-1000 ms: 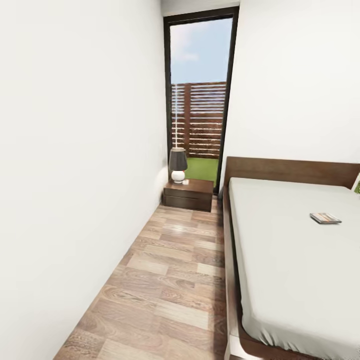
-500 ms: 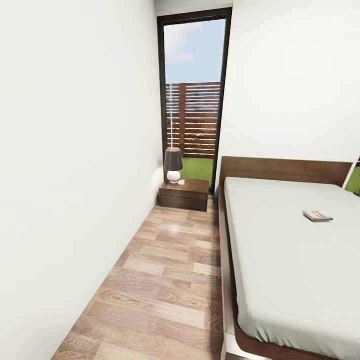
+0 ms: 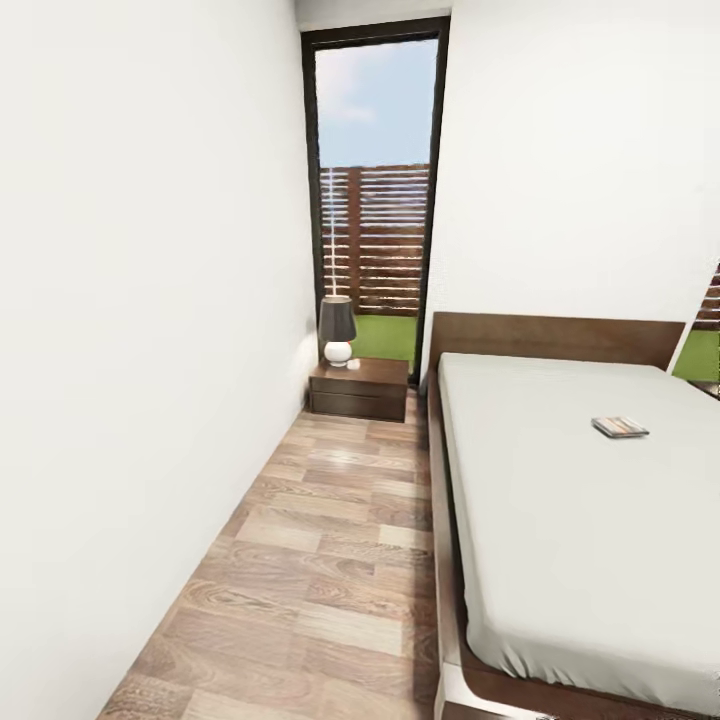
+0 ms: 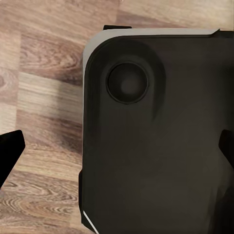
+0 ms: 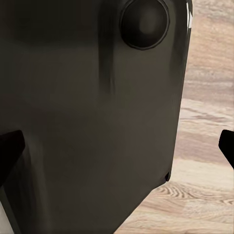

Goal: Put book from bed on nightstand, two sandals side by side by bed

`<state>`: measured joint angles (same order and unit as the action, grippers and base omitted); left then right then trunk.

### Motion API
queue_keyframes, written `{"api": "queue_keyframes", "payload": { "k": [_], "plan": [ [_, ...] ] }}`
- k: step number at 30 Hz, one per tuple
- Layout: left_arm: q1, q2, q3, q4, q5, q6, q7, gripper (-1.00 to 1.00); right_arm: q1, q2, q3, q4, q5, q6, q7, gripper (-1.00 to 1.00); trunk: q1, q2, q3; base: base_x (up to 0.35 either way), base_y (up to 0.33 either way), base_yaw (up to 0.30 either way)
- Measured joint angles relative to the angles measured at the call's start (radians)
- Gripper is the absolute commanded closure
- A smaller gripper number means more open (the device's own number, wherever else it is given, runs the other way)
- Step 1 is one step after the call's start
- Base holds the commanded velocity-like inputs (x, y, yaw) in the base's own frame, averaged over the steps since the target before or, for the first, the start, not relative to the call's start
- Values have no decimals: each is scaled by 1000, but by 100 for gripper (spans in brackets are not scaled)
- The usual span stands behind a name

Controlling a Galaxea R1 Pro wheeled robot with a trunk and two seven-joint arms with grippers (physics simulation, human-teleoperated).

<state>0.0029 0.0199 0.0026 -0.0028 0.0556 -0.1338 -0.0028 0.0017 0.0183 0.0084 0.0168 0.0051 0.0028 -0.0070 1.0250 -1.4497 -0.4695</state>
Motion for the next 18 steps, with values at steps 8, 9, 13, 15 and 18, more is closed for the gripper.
{"api": "queue_keyframes", "payload": {
  "k": [8, 9, 13, 15, 18],
  "plan": [
    [0, 0, 0, 0, 0, 0, 0, -100, 0, 0, 0, 0, 0, 0, 0, -100, 0, 0, 0, 0, 0, -86],
    [0, 0, 0, 0, 0, 0, 0, -100, 0, 0, 0, 0, 0, 0, 0, -100, 0, 0, 0, 0, 0, -86],
    [0, 0, 0, 0, 0, 0, 0, -100, 0, 0, 0, 0, 0, 0, 0, -100, 0, 0, 0, 0, 0, -86],
    [0, 0, 0, 0, 0, 0, 0, -100, 0, 0, 0, 0, 0, 0, 0, -100, 0, 0, 0, 0, 0, -86],
    [0, 0, 0, 0, 0, 0, 0, -100, 0, 0, 0, 0, 0, 0, 0, -100, 0, 0, 0, 0, 0, -86]
  ]
}}
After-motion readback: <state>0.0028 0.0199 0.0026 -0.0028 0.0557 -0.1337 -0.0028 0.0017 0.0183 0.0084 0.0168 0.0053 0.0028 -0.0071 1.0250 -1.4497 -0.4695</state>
